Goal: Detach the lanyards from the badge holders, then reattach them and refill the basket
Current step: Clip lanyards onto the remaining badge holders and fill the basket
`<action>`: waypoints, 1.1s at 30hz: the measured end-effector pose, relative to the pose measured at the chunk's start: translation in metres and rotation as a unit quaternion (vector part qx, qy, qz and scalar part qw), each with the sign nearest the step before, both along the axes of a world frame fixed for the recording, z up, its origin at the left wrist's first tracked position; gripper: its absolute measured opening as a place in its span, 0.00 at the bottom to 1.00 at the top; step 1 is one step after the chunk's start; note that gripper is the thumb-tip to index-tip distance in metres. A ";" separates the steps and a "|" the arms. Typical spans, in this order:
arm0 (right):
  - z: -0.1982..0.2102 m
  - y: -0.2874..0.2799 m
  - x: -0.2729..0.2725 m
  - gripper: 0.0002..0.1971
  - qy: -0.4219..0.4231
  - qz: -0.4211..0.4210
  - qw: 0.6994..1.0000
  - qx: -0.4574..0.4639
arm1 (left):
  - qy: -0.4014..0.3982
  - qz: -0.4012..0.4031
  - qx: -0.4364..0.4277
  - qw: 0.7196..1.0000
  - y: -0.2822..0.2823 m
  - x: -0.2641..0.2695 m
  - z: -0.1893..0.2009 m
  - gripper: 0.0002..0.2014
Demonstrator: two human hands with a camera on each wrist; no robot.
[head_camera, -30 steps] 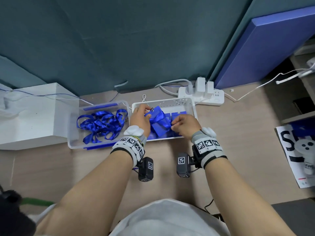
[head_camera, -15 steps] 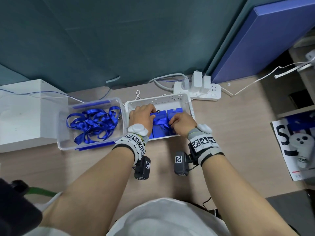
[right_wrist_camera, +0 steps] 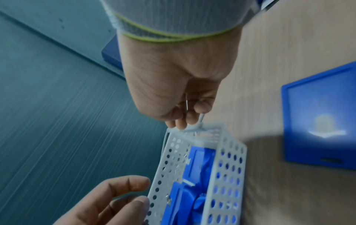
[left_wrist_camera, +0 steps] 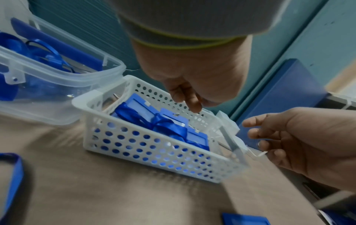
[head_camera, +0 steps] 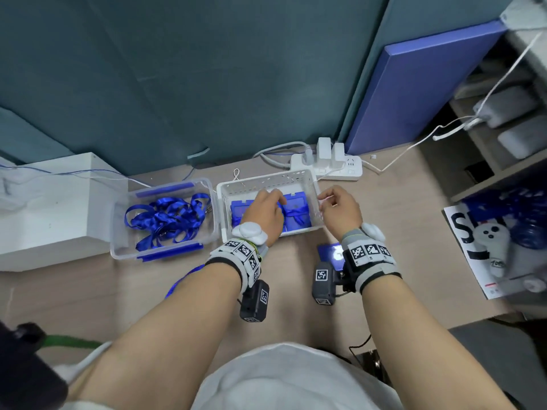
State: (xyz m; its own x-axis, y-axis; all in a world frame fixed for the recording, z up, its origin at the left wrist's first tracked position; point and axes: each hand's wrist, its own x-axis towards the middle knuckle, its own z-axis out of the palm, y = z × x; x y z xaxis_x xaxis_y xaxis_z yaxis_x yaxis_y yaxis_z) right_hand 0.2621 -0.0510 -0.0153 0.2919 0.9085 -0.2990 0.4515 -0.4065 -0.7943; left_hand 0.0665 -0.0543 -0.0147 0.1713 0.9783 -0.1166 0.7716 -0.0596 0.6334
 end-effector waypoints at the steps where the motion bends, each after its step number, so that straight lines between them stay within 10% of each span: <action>1: 0.000 -0.014 0.012 0.13 -0.010 -0.026 1.000 0.005 | -0.003 -0.016 0.006 1.000 -0.010 0.011 0.002 0.11; 11: -0.057 -0.106 0.051 0.38 -0.158 0.146 0.957 -0.196 | -0.019 0.001 -0.167 0.986 -0.077 0.069 -0.030 0.17; 19: -0.053 -0.132 0.040 0.19 -0.136 0.183 0.954 -0.197 | -0.062 0.079 -0.271 0.957 -0.102 0.072 -0.064 0.31; 26: -0.049 -0.126 0.021 0.26 -0.156 0.238 0.942 -0.179 | -0.139 0.179 -0.268 0.936 -0.110 0.051 -0.074 0.07; 33: -0.034 -0.107 -0.030 0.11 -0.112 0.316 0.934 -0.126 | -0.199 0.202 -0.234 0.930 -0.115 0.014 -0.048 0.07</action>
State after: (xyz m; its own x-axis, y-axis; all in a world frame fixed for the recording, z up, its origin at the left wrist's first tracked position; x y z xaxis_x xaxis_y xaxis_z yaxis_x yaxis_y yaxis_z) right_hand 0.2318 -0.1575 -0.0493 -0.1971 0.8295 -0.5227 0.8083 -0.1643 -0.5654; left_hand 0.0804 -0.1695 -0.0626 -0.0782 0.8309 -0.5510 0.3702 0.5373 0.7578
